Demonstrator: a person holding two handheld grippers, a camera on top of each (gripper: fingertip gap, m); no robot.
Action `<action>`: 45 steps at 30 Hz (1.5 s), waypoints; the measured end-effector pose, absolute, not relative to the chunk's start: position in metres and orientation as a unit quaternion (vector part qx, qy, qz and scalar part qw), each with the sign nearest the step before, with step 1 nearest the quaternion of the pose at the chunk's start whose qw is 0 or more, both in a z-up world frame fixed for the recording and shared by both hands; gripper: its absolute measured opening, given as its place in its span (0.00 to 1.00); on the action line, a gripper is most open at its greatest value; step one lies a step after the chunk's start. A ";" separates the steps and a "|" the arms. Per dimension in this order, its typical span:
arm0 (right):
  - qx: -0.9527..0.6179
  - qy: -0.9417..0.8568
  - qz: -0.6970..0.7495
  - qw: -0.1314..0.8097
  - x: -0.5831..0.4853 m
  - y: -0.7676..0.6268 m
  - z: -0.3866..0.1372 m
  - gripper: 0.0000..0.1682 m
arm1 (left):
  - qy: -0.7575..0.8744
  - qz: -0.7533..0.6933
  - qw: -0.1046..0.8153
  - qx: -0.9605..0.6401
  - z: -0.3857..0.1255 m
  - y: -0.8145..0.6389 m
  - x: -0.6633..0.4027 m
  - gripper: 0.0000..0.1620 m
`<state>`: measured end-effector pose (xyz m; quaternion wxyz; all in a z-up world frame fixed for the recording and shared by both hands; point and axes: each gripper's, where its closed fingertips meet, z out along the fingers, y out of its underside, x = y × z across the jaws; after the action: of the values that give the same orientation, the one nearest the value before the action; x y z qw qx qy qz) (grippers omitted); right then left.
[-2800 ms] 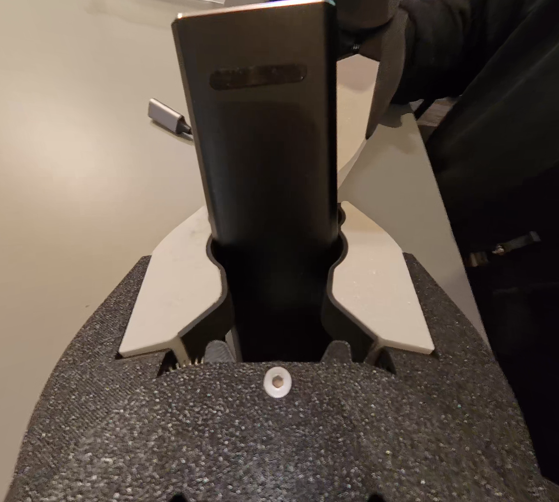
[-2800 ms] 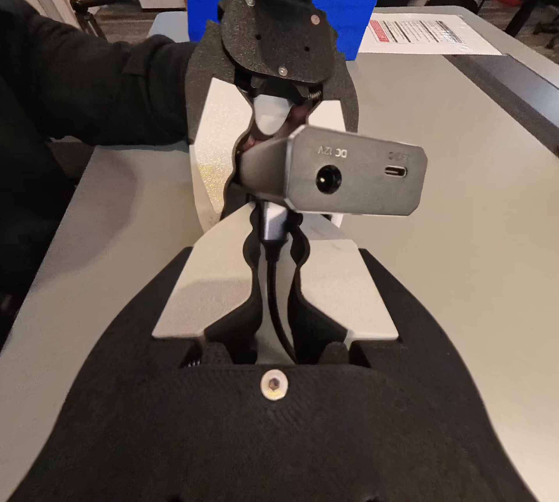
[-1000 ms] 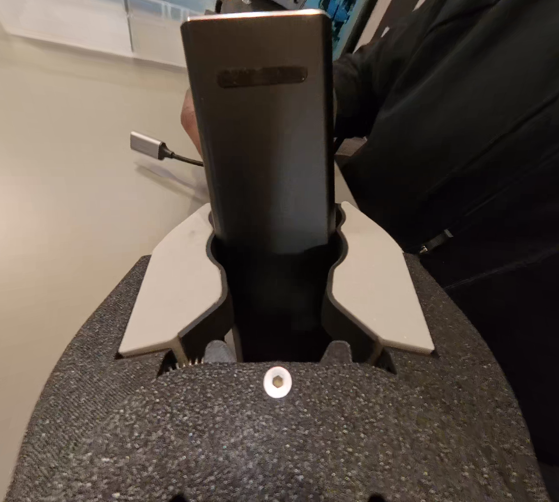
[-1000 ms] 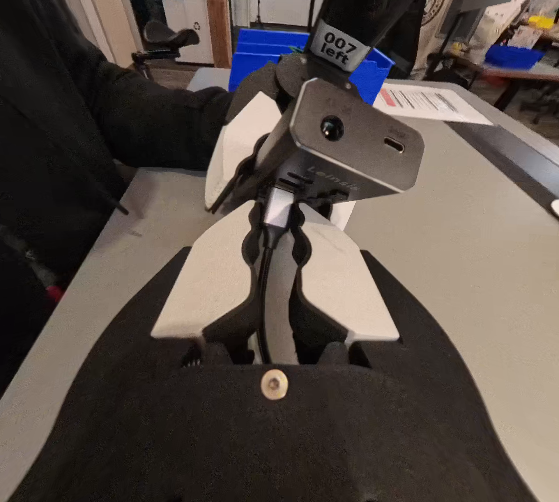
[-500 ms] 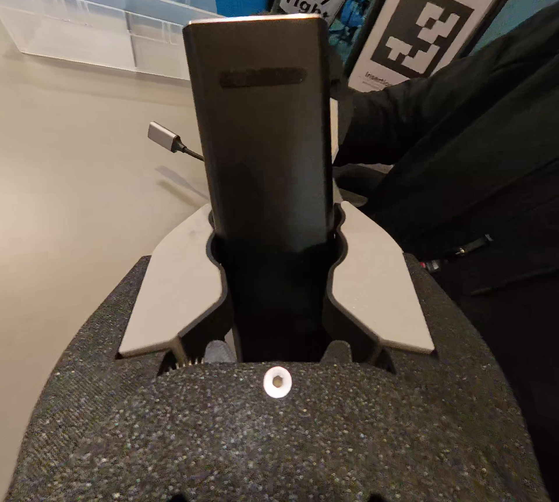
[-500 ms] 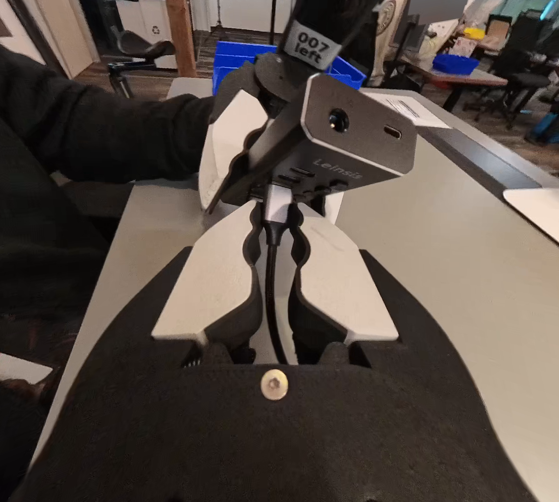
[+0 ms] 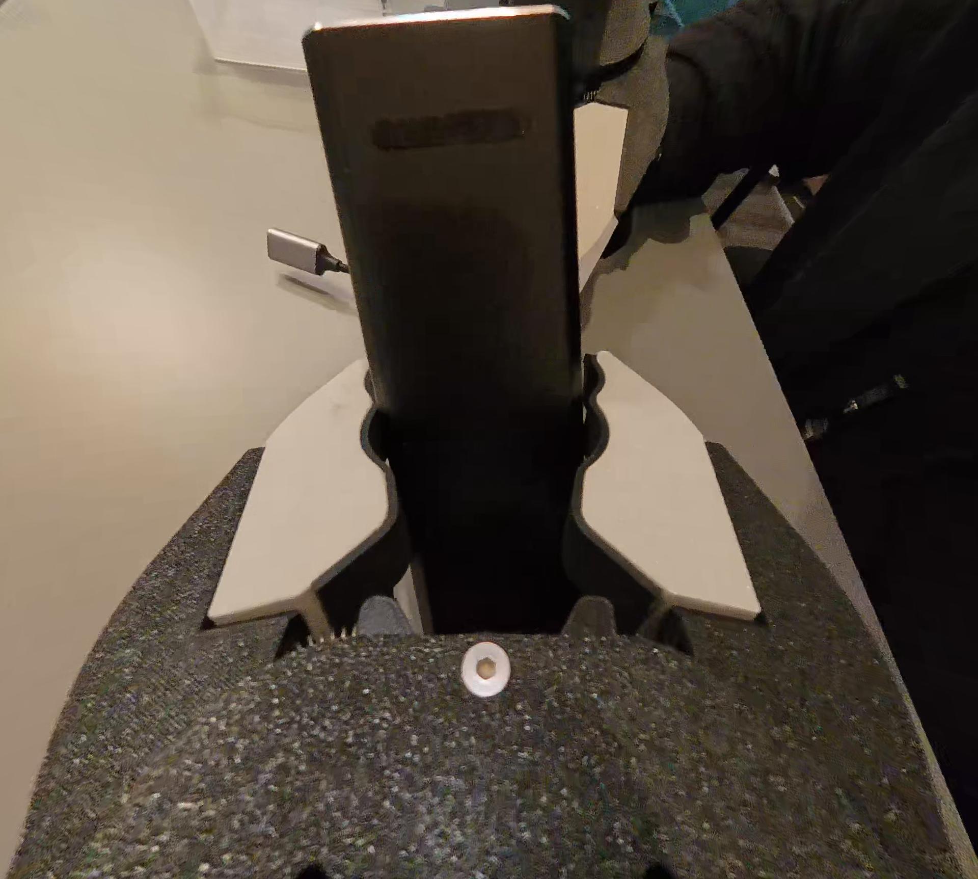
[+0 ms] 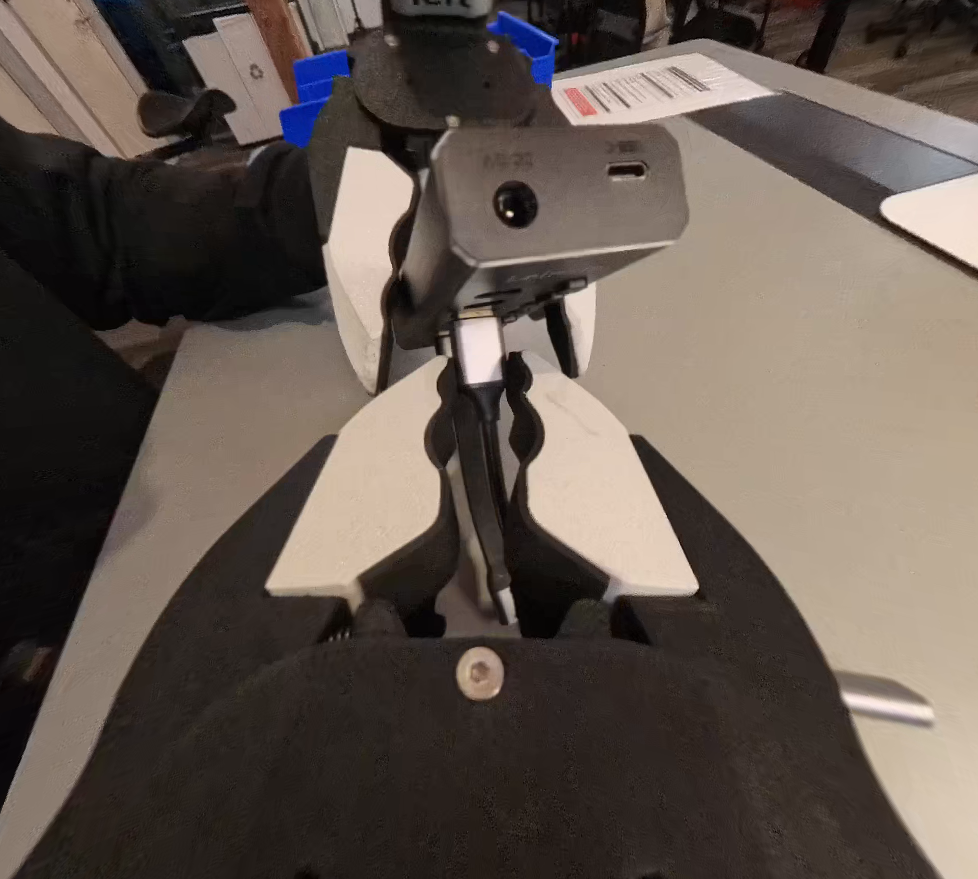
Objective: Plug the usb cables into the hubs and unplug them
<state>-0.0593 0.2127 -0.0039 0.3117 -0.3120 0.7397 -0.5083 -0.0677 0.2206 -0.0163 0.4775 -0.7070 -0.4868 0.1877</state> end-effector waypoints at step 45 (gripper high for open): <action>-0.415 0.638 -0.632 0.148 -0.071 0.217 0.007 0.08 | -0.429 0.605 0.560 -0.369 0.084 0.120 -0.052 0.49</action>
<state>-0.0709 0.2170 0.0068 0.1481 -0.4153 0.6377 -0.6317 -0.0517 0.1198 0.0844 0.5603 -0.3687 -0.4286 0.6053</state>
